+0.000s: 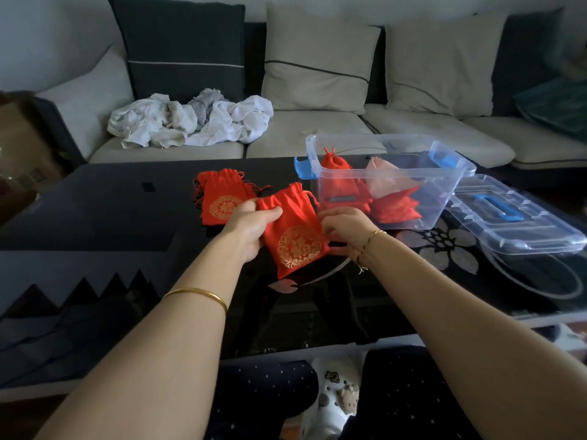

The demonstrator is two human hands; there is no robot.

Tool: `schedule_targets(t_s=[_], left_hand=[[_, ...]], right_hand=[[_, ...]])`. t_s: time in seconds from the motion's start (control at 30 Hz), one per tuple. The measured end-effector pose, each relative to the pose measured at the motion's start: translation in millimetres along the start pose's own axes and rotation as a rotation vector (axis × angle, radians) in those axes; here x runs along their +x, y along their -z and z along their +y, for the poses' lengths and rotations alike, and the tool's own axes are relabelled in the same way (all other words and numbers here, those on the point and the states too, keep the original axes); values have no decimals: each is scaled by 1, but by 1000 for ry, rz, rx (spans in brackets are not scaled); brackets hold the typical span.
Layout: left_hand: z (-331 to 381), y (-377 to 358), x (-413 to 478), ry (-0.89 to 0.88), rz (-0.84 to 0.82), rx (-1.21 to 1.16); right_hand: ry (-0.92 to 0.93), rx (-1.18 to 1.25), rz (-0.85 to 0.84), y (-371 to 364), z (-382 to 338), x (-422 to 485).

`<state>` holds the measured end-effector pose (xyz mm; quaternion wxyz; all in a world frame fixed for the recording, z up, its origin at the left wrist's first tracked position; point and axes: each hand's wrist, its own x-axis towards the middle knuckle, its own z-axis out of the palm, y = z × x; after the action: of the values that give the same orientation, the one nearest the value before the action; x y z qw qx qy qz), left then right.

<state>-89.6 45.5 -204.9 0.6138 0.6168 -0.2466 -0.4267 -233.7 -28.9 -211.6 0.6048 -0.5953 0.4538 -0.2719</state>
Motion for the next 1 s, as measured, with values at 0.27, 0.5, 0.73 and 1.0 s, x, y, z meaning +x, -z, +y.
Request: schedule_targets(t_s=[0.27,0.5,0.73,1.0], left_hand=[[1,-6,-1,-129,-63,128],[-1,-3,1,-197,-83,171],[0,-3,-1,-226,-69,237],[14,0,-9,-119,-40,11]], right_hand=[[134,77,154,8,-10,-2],[151,-117,77,16,-5,-5],[99,-121,68,16,-4,-4],[108,51,128,16,-9,-12]])
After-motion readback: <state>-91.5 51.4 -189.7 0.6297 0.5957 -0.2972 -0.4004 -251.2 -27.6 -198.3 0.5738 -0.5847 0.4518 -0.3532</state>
